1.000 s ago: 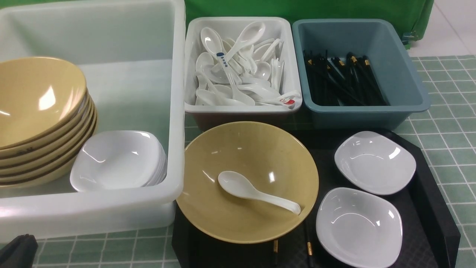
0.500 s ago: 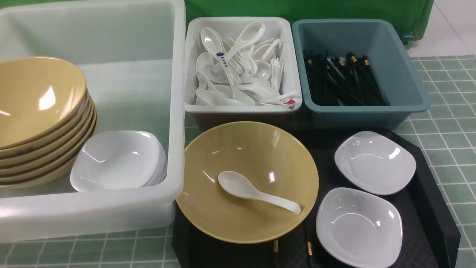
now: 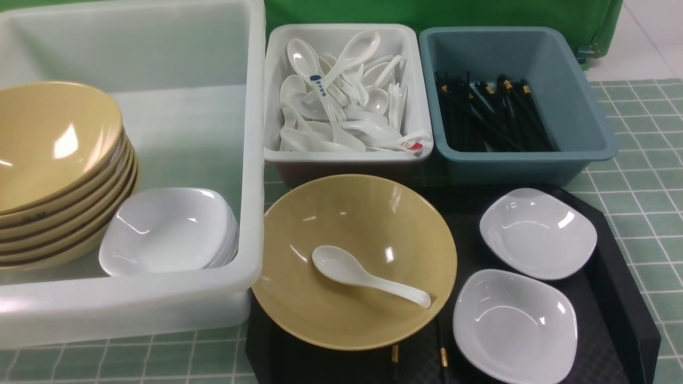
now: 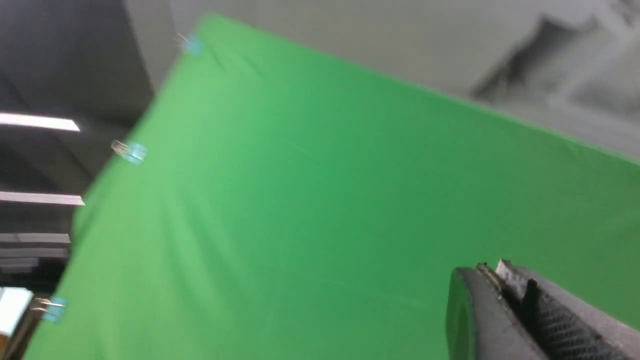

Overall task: On blue table put chopsticks spoon bowls plates into blue grey white boxes.
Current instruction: 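Pick up the spoon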

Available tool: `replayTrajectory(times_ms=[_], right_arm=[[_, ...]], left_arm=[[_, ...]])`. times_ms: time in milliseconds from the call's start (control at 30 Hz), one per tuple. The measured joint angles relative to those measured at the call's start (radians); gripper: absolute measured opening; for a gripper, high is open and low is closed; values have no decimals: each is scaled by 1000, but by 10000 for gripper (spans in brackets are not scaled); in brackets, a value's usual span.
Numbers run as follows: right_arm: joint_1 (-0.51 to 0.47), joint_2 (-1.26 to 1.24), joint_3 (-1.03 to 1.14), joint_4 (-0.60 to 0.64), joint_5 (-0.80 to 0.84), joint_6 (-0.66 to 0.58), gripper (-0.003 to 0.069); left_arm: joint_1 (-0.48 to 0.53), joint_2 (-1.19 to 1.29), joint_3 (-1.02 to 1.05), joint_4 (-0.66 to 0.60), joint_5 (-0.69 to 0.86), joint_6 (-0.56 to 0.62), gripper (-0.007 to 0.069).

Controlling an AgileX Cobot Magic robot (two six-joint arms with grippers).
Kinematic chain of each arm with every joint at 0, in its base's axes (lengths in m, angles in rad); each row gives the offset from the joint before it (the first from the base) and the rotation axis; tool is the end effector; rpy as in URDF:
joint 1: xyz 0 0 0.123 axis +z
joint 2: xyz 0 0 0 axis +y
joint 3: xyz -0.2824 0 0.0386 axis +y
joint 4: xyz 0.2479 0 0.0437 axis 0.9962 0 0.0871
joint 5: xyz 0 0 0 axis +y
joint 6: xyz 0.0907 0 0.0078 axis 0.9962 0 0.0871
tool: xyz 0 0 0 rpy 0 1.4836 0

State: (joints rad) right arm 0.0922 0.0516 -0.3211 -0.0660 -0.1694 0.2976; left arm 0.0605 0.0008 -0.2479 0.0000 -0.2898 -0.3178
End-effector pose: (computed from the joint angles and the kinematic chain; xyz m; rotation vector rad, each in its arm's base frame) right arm 0.0259 0.0034 0.3298 0.0635 1.0476 0.3003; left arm 0.0212 0.0013 0.3179 -0.1785 0.9322 -0.2378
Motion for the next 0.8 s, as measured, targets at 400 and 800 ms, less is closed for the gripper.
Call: replayTrajectory(times_ms=[400,800], right_arm=[[29,426,-333,16,672,-165,46],[129,717,-211,273,928,-641,46]], left_arm=[[0,545,-605,-156,903,207,4],[-246,1090,-742,-903,1304,987,6]])
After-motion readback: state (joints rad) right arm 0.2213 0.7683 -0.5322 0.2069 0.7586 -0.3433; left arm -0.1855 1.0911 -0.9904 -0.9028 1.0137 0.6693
